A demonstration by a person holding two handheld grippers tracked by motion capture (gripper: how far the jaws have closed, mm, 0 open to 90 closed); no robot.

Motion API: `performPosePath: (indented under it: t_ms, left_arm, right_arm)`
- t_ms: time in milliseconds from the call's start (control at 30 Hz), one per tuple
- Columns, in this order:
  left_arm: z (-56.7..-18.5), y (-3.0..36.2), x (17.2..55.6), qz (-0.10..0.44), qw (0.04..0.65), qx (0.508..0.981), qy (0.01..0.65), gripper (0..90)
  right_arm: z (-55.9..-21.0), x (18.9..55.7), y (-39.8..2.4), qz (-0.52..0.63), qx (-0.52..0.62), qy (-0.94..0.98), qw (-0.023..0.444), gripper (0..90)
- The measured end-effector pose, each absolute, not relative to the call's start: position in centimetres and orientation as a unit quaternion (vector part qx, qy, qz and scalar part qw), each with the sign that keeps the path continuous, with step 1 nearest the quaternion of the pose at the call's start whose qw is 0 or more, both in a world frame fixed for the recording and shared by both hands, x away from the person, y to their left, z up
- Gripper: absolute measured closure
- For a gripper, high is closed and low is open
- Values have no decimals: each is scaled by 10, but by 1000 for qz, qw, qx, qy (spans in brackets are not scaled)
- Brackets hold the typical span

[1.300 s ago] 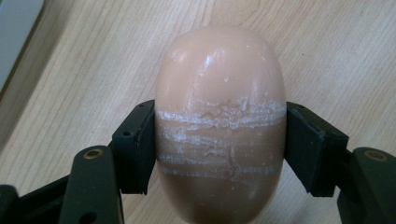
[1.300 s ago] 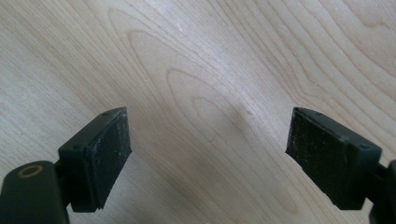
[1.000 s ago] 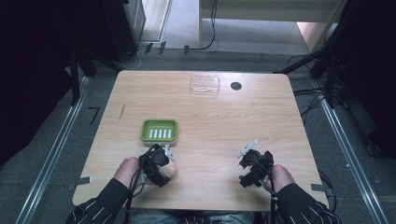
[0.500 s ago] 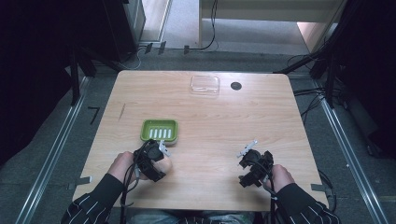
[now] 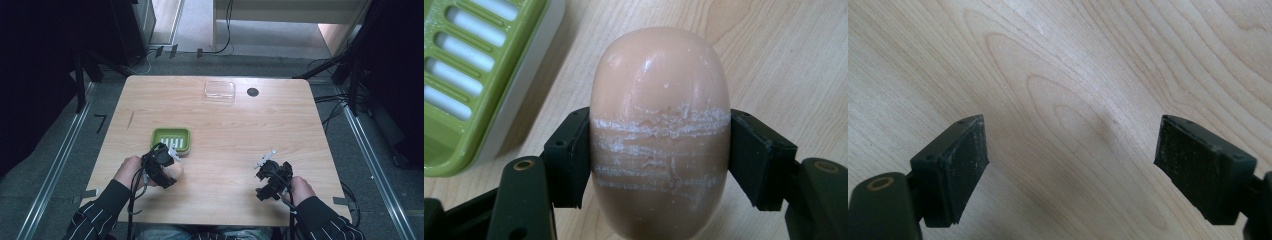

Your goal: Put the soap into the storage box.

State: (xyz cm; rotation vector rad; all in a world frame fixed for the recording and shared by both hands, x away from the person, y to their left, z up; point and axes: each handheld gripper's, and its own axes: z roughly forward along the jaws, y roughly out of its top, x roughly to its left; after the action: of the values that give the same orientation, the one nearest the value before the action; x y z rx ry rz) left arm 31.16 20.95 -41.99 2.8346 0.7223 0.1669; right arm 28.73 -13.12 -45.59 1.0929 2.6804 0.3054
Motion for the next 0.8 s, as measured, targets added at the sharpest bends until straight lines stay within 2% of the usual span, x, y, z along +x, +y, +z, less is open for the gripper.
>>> performPosePath:
  t_ms: [800]
  left_arm:
    - [-406, 216, 333, 64, 118, 962, 236, 334]
  right_arm:
    - [-456, 288, -131, 104, 370, 916, 116, 143]
